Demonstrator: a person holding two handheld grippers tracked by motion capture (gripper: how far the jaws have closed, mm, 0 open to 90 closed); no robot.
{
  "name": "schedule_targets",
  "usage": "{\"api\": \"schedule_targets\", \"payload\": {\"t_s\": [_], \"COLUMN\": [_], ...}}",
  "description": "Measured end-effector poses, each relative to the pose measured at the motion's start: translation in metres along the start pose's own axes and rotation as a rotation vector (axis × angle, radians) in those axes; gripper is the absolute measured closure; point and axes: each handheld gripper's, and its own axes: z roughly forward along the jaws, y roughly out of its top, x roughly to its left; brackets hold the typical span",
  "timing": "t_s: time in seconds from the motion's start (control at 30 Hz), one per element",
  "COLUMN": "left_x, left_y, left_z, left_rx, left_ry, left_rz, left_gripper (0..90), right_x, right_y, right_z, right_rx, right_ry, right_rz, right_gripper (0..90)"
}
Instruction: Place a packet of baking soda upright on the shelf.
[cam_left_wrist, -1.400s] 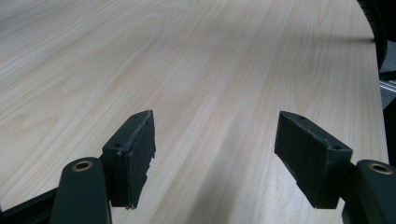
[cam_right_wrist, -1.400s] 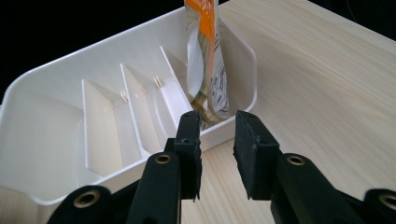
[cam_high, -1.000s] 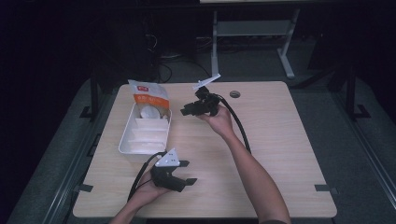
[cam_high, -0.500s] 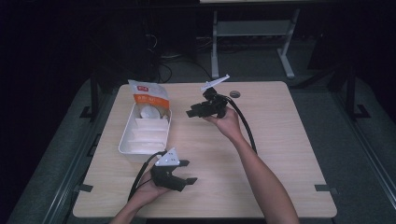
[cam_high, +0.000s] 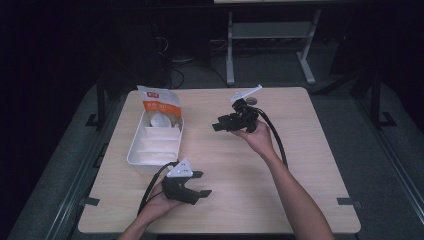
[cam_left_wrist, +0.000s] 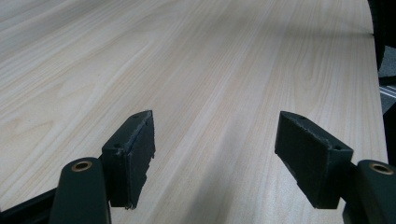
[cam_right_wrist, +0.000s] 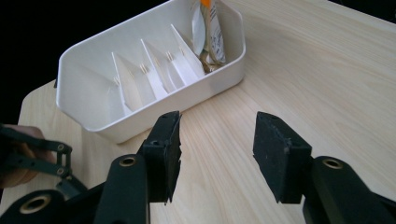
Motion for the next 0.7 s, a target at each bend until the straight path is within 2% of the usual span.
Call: {"api": "schedule_targets", "payload": {"t_s": [0.17, 0.7], "left_x": [0.001, 0.0], "left_y": [0.001, 0.001], "left_z": [-0.001, 0.002], "left_rx": [-0.022, -0.006], "left_ry": [-0.013, -0.005], "left_rz": [-0.016, -0.01], "left_gripper": [28.1, 27.6], "right_x": [0.003, 0.007], "right_y": [-0.01, -0.042], "right_z": [-0.013, -0.053], "right_rx": [-0.016, -0.002], "right_ry": [0.003, 0.002], "right_rz": [-0.003, 0.032], "right_gripper": [48.8, 43.8]}}
